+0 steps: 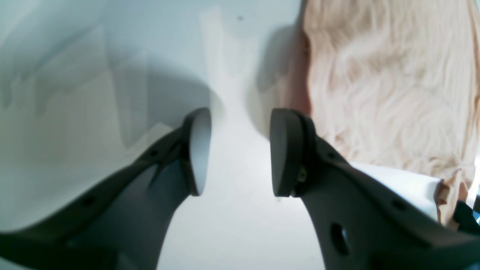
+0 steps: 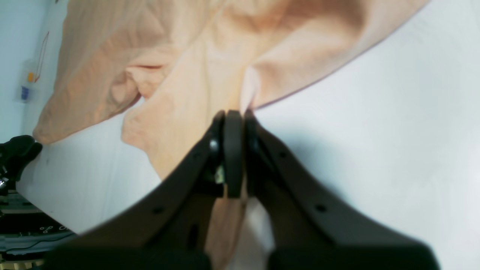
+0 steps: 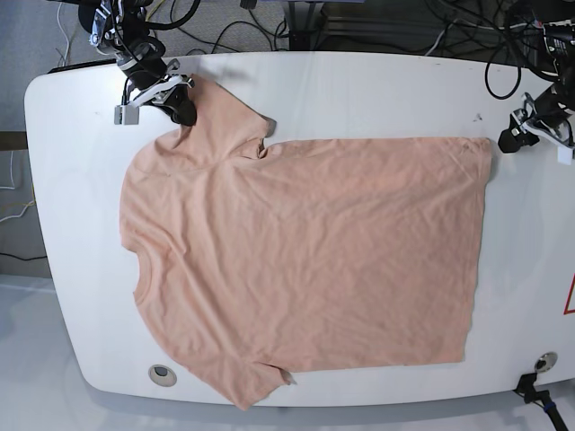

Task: Fold the T-shirt properly
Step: 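Move the left gripper to the opposite shoulder corner and grasp it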

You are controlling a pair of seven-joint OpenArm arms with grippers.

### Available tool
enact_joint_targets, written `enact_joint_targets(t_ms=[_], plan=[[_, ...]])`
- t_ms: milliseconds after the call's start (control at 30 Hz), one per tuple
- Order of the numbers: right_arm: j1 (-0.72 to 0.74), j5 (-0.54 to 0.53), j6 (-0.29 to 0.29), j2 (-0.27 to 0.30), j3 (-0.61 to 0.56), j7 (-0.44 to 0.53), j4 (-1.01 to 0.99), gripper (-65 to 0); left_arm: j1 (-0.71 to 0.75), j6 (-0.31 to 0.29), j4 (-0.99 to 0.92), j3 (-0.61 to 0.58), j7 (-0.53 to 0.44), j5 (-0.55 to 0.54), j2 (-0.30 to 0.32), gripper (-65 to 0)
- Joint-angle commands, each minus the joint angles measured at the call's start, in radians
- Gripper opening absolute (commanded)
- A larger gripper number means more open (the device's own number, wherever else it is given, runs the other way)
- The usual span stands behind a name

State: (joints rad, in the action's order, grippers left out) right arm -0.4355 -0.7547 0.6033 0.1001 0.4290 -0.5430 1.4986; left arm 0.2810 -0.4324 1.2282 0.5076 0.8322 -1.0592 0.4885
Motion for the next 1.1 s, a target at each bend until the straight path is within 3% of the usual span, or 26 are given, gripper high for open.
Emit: enact_joint_targets(t_ms=[0, 433, 867, 933, 967, 1000, 1067], plan=[[-0.013, 0.02, -0.019, 0.005, 0.001, -0.04, -0.001, -65.0, -0.015, -0.021, 0.023, -0.007, -0.013, -0.007, 0.021, -40.2], [-0.014, 0.059, -0.01, 0.002, -0.003, -0.042, -0.001, -65.0, -0.03, -0.034, 0.004, -0.027, -0.012, 0.01, 0.009, -39.9], [-0.014, 0.063, -0.01, 0.002, -0.004, -0.045, -0.001, -65.0, -0.041, -0.045, 0.0, -0.127, -0.017, 0.052, -0.005, -42.9], [-0.015, 0.064, -0.009, 0.002, -0.003, -0.044, 0.0, -65.0, -0.043, -0.046, 0.004, -0.127, -0.008, 0.057, -0.005, -49.1], [-0.013, 0.062, -0.008, 0.003, -0.004, -0.045, 0.0, -65.0, -0.039, -0.048, 0.003, -0.134, -0.001, 0.053, -0.006, -59.4], [-0.014, 0.063, -0.008, 0.003, -0.004, -0.049, 0.0, -65.0, -0.042, -0.049, 0.001, -0.136, 0.004, 0.051, -0.006, -65.0], [-0.016, 0.058, -0.01, 0.004, -0.002, -0.052, 0.0, -65.0, -0.04, -0.053, -0.001, -0.138, 0.007, 0.047, -0.006, -65.0]])
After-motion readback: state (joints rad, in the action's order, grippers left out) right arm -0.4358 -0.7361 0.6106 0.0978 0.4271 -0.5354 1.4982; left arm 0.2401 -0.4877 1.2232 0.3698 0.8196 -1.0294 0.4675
